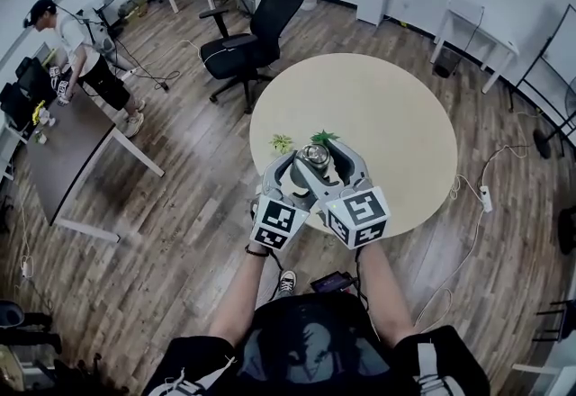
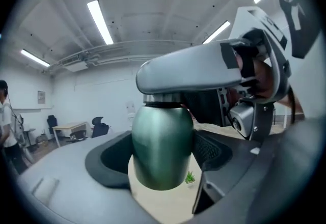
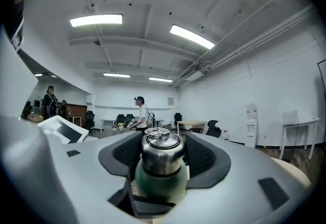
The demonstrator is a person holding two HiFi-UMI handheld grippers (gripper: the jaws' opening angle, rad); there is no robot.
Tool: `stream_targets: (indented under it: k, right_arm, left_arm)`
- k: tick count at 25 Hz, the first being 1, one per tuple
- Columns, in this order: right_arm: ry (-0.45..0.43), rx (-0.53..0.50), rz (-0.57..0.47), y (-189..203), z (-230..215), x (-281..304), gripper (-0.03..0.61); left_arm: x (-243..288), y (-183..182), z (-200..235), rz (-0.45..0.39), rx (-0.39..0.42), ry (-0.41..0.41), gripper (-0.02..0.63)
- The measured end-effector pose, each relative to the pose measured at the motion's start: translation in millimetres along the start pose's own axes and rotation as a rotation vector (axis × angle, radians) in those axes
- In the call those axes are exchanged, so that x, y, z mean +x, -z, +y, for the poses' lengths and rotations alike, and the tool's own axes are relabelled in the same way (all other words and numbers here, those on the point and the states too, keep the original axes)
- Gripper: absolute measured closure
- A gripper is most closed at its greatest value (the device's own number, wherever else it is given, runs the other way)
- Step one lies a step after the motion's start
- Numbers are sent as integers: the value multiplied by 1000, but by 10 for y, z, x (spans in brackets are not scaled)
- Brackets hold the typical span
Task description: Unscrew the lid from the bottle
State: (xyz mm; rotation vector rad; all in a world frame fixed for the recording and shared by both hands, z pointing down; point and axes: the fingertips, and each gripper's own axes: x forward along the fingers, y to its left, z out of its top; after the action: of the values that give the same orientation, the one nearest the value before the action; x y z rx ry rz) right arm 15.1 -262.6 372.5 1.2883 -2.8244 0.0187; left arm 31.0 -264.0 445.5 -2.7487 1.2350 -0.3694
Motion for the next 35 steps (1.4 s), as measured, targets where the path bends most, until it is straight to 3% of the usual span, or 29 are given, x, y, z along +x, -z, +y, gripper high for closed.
stream_targets:
  k: [2, 5, 8, 10, 12, 14, 16, 19, 23, 26, 29, 31, 33, 35]
  right_arm:
    - [-105, -48, 11, -16, 92, -32, 312]
    - [-387, -146, 6, -103, 302, -154, 313]
    - [-638, -148, -6, -264, 451, -296, 313]
    - [-734, -144, -7, -341, 515, -349, 313]
    - [-771, -140, -4, -364, 552, -356, 313]
    - [-735, -135, 2, -348, 544, -312, 313]
    - [-631, -150, 11, -285, 492, -235, 311]
    - [-431, -129, 22, -163, 396, -107, 179]
    - [-90, -26, 35, -60, 129, 68, 203]
    - [68, 34, 76, 34, -58, 75, 217]
    - [86, 59, 77, 32, -101, 88, 257]
    - [70, 64, 75, 20, -74, 90, 311]
    - [17, 40, 77, 6, -7, 65, 319]
    - [-97, -36, 63, -63, 113, 24, 319]
  left_arm:
    - [-54, -6, -54, -24, -7, 98, 255]
    - [-210, -83, -155, -84, 18, 318, 255]
    - [-386, -237, -240, -141, 44, 521, 255]
    - [-457, -303, -271, -157, 57, 592, 255]
    - [-488, -314, -278, -159, 58, 613, 255]
    - [-467, -286, -247, -150, 44, 576, 255]
    - [-372, -231, -170, -130, 33, 473, 255]
    - [-184, -108, -66, -79, 33, 284, 255]
    - [-30, -21, 11, -49, -7, 100, 255]
    - [1, 23, 100, -26, -17, -26, 255]
    - [14, 28, 151, -7, 4, -94, 256]
    - [0, 29, 145, -5, 12, -90, 255]
    - [-49, 24, 127, -18, 16, -45, 255]
    - [-134, -20, 106, -48, 24, 50, 256]
